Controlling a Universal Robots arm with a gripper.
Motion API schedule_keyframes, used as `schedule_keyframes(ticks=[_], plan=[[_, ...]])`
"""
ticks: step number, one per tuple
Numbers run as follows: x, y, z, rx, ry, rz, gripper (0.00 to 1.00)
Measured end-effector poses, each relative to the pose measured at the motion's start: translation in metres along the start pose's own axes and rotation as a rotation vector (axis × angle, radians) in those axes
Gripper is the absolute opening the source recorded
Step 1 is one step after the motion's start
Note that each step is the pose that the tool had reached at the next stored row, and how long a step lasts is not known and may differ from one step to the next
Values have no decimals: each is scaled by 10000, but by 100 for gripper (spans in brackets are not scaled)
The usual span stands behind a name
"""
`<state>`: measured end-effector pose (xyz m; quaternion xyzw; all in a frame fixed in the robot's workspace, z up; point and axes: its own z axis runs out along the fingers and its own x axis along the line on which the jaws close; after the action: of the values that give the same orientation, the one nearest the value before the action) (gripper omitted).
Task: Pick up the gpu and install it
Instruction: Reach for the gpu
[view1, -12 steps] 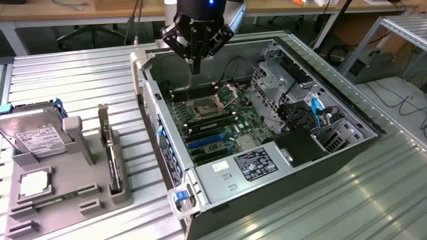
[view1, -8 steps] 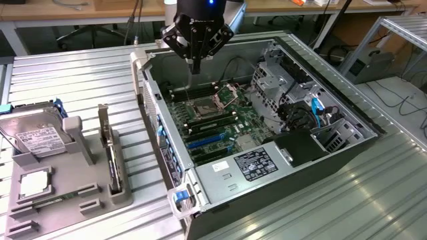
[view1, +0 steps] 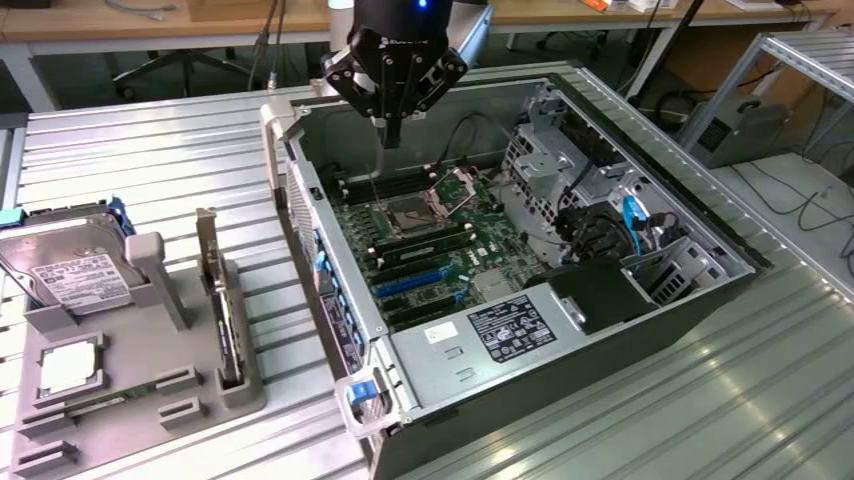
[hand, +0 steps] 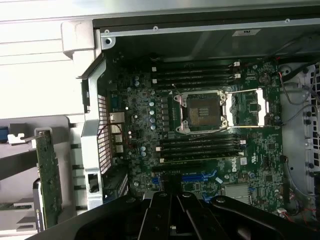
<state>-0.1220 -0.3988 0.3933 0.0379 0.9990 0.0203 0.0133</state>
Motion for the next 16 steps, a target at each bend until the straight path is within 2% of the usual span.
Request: schedule_keyframes(ticks=[16], plan=[[137,-11,5,0,0,0,11]])
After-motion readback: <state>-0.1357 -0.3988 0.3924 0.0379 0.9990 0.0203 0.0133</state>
